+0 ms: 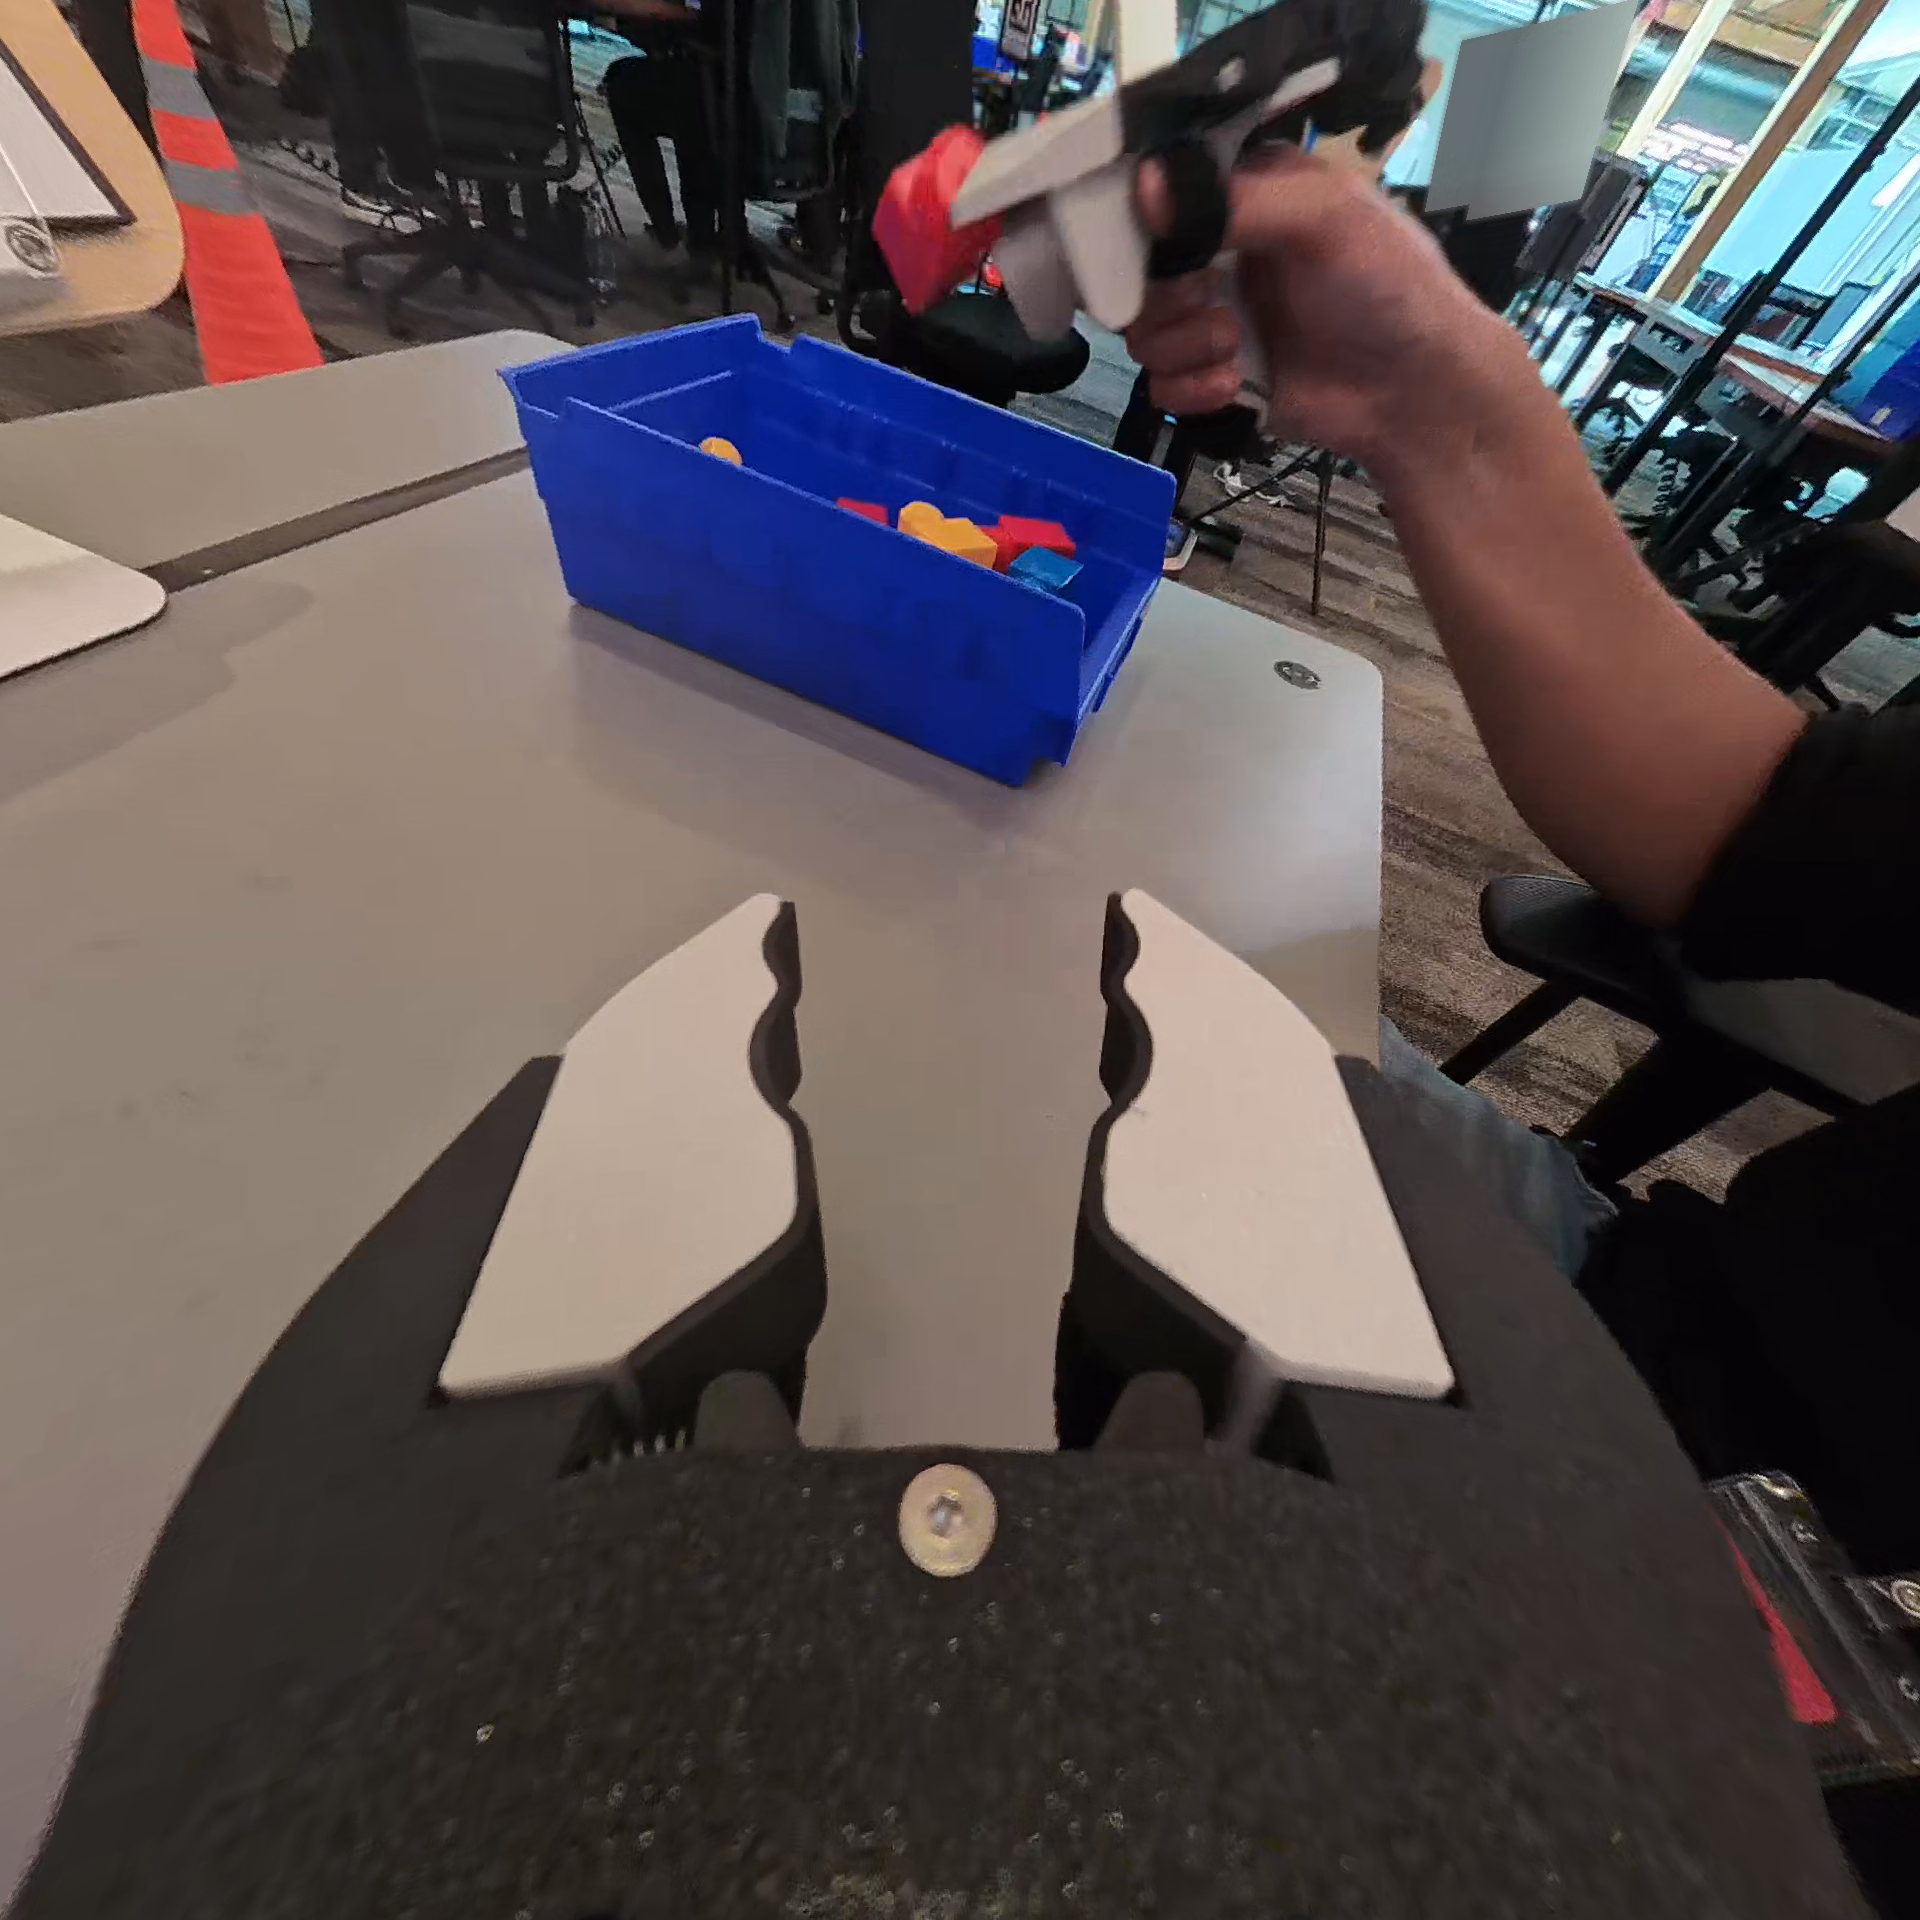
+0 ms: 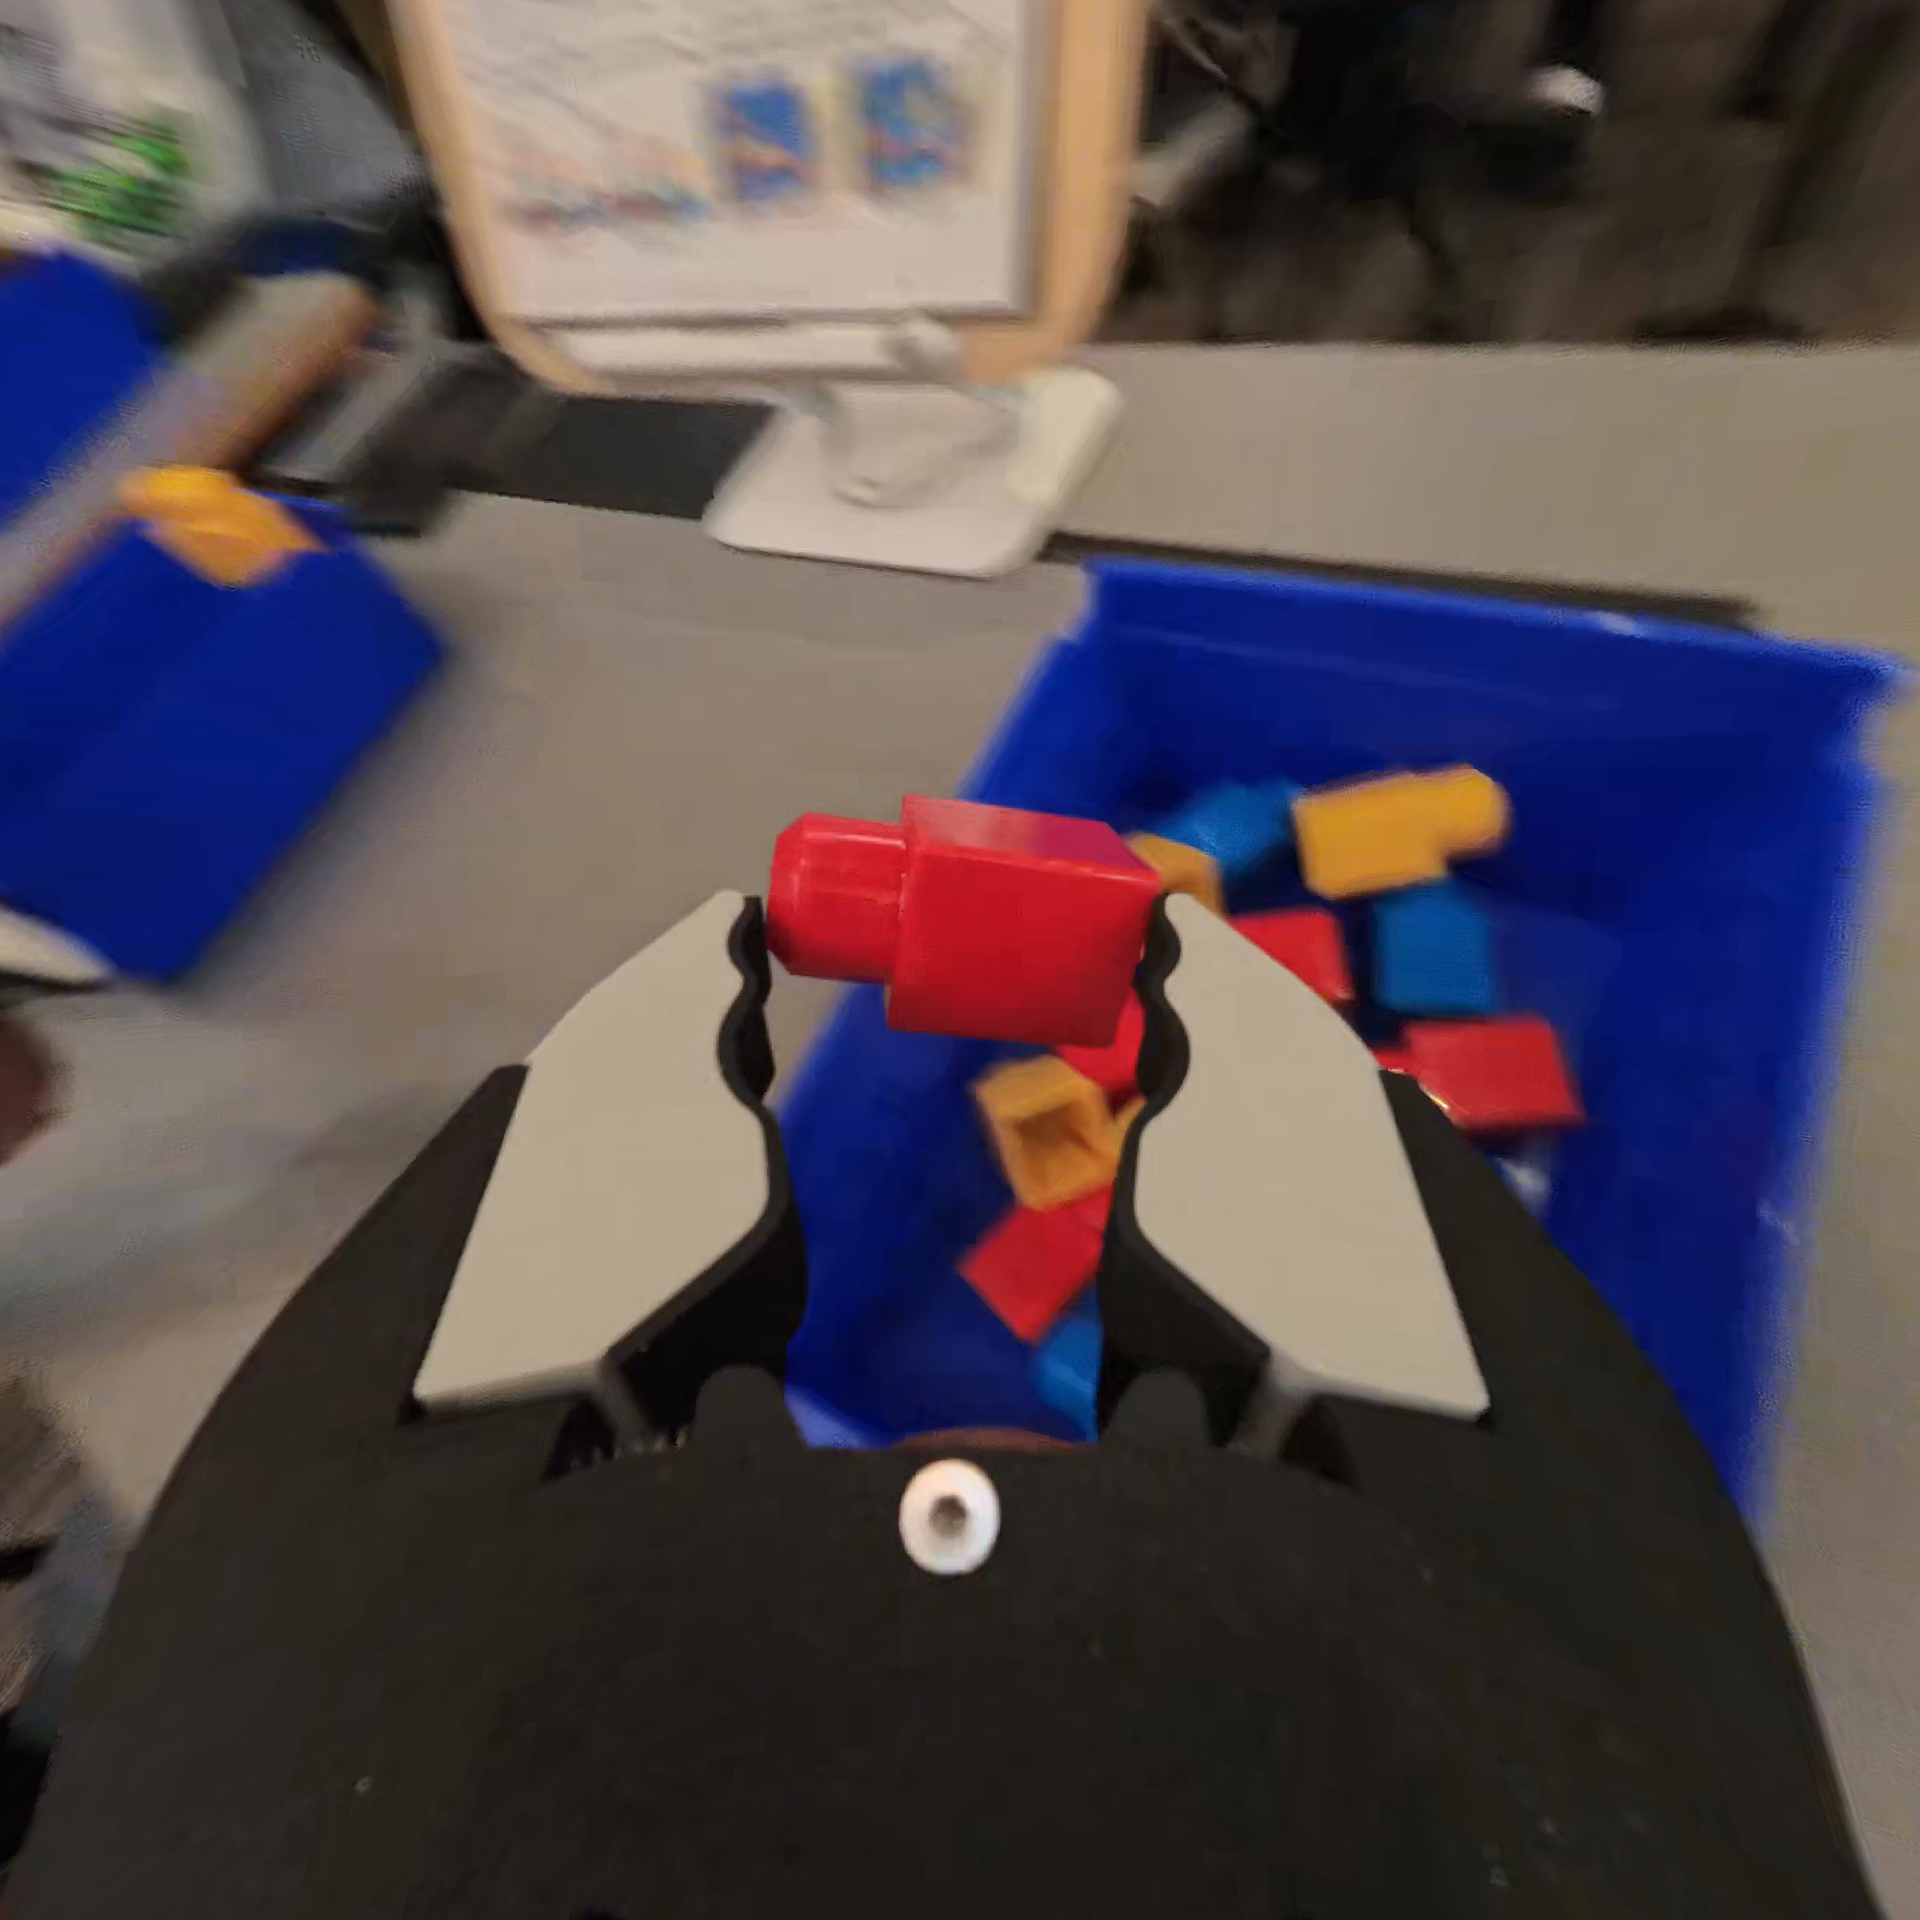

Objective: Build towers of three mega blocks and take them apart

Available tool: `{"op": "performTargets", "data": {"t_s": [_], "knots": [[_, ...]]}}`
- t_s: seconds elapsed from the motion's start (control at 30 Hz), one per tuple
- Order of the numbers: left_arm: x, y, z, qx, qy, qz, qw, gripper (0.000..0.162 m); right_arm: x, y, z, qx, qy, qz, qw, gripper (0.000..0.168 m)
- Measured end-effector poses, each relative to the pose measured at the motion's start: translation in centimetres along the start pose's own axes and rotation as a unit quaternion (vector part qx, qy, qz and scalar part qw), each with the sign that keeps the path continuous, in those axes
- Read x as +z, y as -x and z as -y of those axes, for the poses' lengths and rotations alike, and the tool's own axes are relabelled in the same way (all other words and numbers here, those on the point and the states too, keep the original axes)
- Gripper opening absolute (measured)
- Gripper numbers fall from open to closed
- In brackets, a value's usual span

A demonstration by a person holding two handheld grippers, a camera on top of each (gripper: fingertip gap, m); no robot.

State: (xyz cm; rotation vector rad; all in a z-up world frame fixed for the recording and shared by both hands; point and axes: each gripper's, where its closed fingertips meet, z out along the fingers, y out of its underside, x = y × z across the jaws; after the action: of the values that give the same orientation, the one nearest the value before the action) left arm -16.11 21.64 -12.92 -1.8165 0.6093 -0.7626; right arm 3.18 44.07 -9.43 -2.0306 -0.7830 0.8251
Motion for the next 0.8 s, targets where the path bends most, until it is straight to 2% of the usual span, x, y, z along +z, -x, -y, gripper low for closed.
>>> {"op": "performTargets", "data": {"t_s": [0.13,0.27,0.4,0.67,0.8], "knots": [[0.7,-0.4,-0.7,-0.003,0.017,-0.015,1.000,0.052,1.2,-6.7,-4.0,-0.008,0.071,-0.140,0.988,0.069],[1.8,-0.5,-2.5,-0.003,0.056,-0.021,0.998,0.052,2.9,-8.8,-6.0,-0.056,0.128,-0.217,0.966,0.069],[2.2,-0.9,-3.3,0.007,0.079,-0.024,0.997,0.050,4.4,-9.0,-7.4,-0.053,0.167,-0.211,0.962,0.069],[2.2,-0.5,-3.6,-0.006,0.079,-0.024,0.997,0.048,5.3,-10.2,-9.6,-0.129,0.241,-0.232,0.934,0.069],[2.3,-0.3,-3.9,-0.001,0.089,-0.018,0.996,0.048,5.3,-10.2,-9.7,-0.141,0.242,-0.231,0.932,0.070]]}}
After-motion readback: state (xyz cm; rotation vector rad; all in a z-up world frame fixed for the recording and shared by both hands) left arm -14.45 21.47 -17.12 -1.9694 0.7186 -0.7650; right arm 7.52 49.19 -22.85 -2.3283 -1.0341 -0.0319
